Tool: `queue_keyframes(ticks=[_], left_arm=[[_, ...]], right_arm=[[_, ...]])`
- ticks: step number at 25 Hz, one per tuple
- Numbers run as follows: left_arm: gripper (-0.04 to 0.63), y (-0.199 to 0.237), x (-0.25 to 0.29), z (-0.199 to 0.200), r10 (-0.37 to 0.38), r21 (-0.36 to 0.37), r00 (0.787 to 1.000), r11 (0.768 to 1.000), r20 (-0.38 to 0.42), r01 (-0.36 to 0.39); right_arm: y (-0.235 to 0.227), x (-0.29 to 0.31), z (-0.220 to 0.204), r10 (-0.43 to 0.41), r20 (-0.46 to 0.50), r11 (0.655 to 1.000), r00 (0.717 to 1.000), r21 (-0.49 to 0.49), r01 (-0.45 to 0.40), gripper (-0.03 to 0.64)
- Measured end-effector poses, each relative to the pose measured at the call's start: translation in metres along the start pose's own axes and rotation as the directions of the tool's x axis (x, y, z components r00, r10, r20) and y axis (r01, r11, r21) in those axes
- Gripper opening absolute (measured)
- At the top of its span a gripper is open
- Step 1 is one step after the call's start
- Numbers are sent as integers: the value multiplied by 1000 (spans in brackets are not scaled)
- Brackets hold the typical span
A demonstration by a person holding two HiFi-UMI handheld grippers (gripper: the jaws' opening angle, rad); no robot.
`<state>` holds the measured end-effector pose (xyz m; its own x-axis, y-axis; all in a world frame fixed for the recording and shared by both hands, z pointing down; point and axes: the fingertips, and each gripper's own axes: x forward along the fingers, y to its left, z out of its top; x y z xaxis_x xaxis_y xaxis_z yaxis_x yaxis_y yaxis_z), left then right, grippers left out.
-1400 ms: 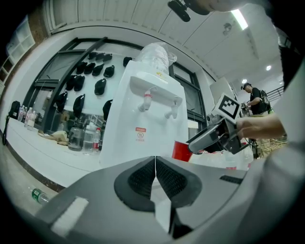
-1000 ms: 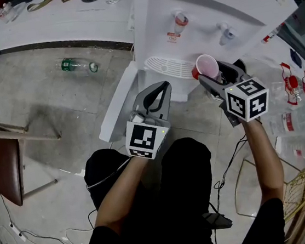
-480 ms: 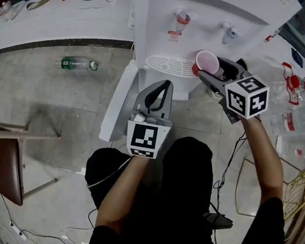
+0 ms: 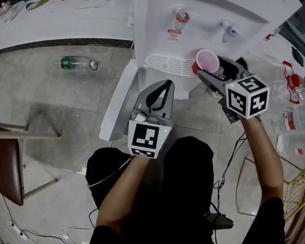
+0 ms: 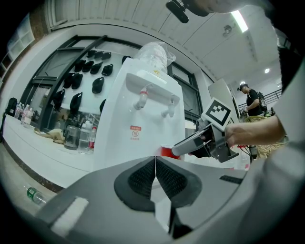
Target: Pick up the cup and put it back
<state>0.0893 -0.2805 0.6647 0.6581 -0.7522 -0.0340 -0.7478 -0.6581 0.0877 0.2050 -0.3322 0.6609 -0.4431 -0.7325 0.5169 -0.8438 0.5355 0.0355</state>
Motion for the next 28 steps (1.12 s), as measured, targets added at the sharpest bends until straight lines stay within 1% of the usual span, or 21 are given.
queue_keyframes(ticks=[5,19,24,25,26,28], left_arm=[[8,0,0,2,-2,-2,1000,1000,4,2],[8,-5,5,-3,-12,3,1000,1000,-4,12],[8,-3,7,-8,-7,38,1000,999,-21,8],[8,-3,6,-9,-8,40,1000,999,-25,9],[8,-3,6,-8,-10,37,1000,999,-26,11],[8,-4,5,-8,-10,24,1000,1000,-29,10]], right_arm=[[2,0,2,2,16,1000,1000,13,-2,327],[-4,-15,-8,-12,33,998,999,67,9,327],[-4,-23,-22,-24,33,996,999,86,21,325],[-3,-26,-26,-21,31,994,999,104,18,322],[-2,-29,-30,-21,31,992,999,122,17,300],[-1,-33,-37,-27,31,988,999,152,22,230]])
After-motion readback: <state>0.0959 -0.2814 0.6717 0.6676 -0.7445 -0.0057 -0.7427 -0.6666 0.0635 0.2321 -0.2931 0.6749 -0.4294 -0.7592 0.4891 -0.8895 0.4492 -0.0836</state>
